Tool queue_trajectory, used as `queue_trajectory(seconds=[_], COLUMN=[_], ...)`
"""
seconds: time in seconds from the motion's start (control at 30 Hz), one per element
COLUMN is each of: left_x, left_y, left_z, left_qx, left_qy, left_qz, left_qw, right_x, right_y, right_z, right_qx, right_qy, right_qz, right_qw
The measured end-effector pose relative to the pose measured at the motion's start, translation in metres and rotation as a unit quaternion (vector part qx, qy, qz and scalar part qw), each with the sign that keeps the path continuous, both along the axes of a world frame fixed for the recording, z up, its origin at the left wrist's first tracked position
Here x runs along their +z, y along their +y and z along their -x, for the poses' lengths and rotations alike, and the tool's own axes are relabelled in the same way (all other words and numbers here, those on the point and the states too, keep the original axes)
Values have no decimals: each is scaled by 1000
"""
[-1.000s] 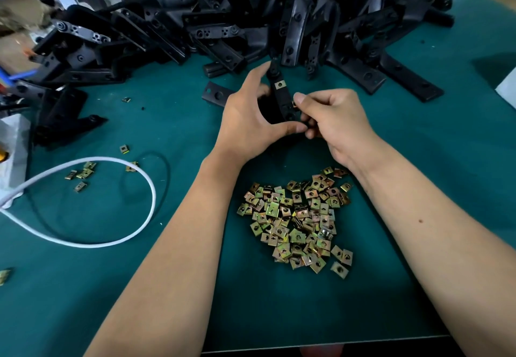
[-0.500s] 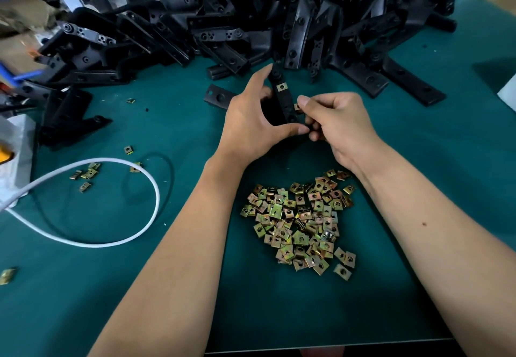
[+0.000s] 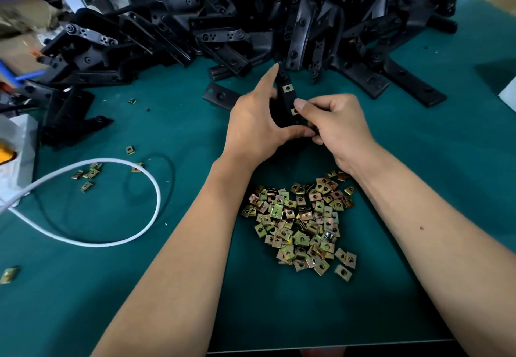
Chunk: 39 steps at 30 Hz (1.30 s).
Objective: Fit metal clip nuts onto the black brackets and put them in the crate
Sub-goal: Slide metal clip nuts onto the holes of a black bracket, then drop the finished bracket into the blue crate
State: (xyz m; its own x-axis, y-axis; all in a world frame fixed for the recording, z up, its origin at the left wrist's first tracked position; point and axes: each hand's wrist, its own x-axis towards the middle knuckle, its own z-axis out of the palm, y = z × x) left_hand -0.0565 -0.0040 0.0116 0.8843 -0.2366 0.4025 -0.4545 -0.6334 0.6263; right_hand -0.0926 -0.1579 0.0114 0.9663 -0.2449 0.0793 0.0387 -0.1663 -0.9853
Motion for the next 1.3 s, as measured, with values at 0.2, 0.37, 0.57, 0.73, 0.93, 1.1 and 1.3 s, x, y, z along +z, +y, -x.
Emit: queue_trajectory(seconds=[0.2, 0.37, 0.57, 0.73, 0.93, 1.1, 1.3], left_x=[0, 1, 3, 4, 8, 25, 58], left_y=[-5, -7, -8, -11, -10, -28, -98], left_z=[2, 2, 5, 9, 11, 23, 54], left_qx=[38, 63, 79, 102, 95, 100, 10], left_qy=[-6, 23, 26, 15, -17, -85, -127], left_qz=[-15, -11, -10, -25, -72, -156, -159], left_qw=[999, 998, 996, 994, 993, 979, 979], right_x=[0, 0, -4, -3, 3, 19, 43], right_y=[5, 2, 1, -4, -5, -10, -72], right_z=[2, -2, -1, -1, 3, 12, 58], right_qx=[-14, -52, -42, -16, -2, -39, -158], right_qy=[-19, 4, -50, -91, -94, -67, -60], right_qz=[26, -43, 26, 120, 187, 255, 262], right_qw=[999, 998, 998, 988, 978, 964, 950])
